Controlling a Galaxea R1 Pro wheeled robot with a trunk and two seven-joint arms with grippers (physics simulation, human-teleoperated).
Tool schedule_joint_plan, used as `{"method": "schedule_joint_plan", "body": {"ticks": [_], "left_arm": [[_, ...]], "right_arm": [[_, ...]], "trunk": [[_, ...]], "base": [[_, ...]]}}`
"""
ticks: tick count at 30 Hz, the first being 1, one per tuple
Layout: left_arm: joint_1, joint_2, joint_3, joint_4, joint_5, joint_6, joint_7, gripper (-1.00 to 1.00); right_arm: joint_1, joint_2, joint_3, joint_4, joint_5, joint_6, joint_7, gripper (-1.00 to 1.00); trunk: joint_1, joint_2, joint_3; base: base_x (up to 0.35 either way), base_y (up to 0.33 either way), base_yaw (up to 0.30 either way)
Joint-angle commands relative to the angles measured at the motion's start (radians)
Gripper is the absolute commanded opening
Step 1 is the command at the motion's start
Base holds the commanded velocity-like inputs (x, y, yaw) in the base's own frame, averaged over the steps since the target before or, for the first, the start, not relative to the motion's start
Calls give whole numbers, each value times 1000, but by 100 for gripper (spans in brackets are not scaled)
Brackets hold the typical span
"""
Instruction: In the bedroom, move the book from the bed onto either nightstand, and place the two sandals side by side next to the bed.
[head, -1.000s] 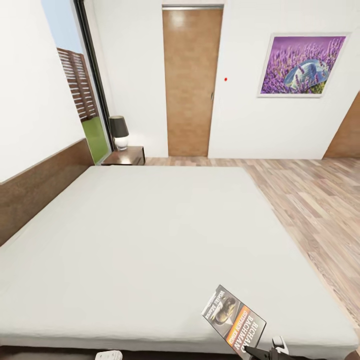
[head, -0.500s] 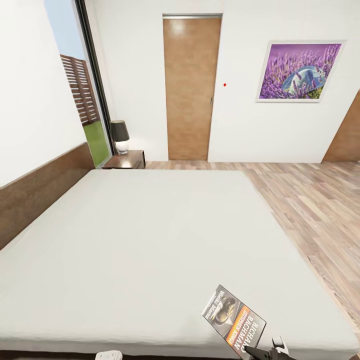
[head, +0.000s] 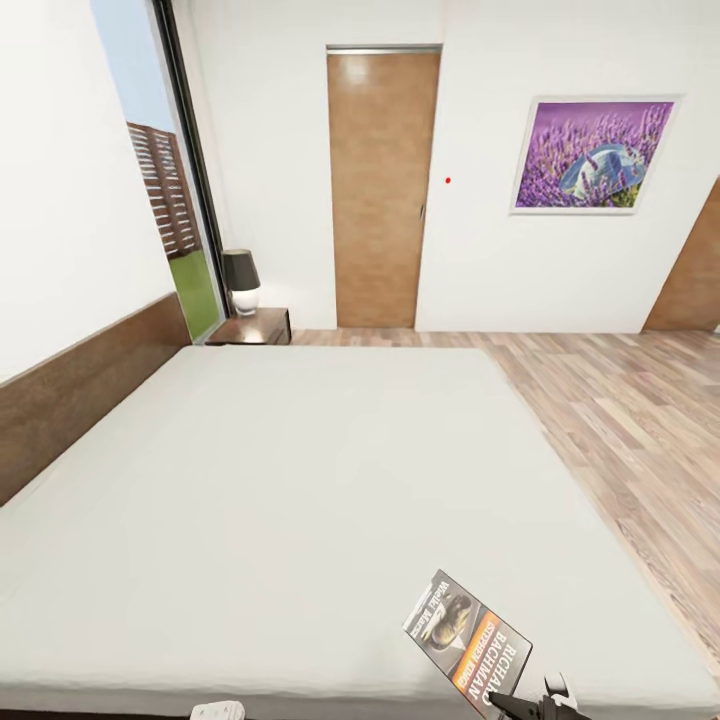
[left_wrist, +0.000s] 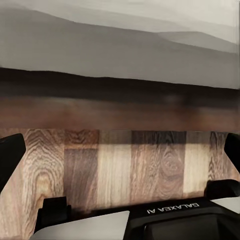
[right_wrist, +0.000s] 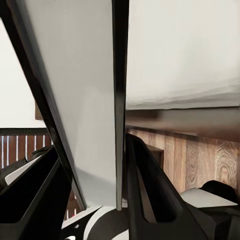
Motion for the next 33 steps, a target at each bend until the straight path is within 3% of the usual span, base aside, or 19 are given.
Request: {"method": "schedule_joint_plan", "body": {"ticks": [1, 23, 33], "left_arm": [[0, 0, 4, -1, 10, 10, -5, 100], [0, 0, 4, -1, 10, 10, -5, 100], [0, 0, 4, -1, 11, 11, -5, 100]], "right_arm": [[-1, 0, -5, 1, 2, 10, 3, -100], [-1, 0, -6, 1, 2, 11, 3, -100], [-1, 0, -6, 1, 2, 12, 1, -100]], "trunk": [[0, -1, 1], [0, -1, 36], [0, -1, 38]], "base": [[0, 0, 0], [0, 0, 0], [0, 0, 0]]}}
